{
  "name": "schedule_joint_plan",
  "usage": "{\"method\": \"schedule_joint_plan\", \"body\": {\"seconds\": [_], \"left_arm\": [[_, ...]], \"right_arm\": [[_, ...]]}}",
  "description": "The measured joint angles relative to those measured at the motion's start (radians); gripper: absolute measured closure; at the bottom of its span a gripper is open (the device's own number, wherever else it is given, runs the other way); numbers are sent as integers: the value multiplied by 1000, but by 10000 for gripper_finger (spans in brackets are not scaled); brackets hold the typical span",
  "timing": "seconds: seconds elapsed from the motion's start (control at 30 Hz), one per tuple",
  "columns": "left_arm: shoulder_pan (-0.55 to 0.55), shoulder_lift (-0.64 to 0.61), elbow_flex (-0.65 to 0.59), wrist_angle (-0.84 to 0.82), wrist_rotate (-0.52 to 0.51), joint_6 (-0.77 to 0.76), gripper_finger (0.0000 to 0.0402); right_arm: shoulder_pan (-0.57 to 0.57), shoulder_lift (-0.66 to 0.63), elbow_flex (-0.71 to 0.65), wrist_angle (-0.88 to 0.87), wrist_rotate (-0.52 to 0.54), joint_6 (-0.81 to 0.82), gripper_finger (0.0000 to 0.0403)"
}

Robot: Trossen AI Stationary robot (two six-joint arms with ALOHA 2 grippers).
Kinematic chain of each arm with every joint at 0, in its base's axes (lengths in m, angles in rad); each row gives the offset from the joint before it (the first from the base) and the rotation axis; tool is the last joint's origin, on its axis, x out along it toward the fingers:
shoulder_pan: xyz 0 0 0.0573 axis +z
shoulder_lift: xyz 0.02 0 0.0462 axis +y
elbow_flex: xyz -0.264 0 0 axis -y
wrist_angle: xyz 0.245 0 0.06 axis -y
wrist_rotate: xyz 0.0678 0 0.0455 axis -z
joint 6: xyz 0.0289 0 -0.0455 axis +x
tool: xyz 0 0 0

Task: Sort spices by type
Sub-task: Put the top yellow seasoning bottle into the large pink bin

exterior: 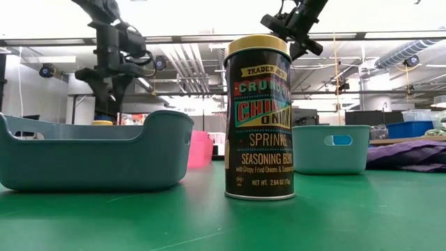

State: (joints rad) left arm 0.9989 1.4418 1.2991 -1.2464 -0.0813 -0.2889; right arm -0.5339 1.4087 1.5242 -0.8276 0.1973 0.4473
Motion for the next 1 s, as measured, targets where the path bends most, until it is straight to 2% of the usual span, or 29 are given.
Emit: {"method": "schedule_joint_plan", "body": {"seconds": [0.27,0.63,1.0], "left_arm": [[13,48,0,-22,-4,4,164],[18,66,-22,-13,10,27,93],[24,66,-148,112,19,37,95]], "right_arm": [[0,2,0,0,-5,-2,212],[0,2,0,0,-6,-2,207],[0,2,0,0,-6,-3,204]]}}
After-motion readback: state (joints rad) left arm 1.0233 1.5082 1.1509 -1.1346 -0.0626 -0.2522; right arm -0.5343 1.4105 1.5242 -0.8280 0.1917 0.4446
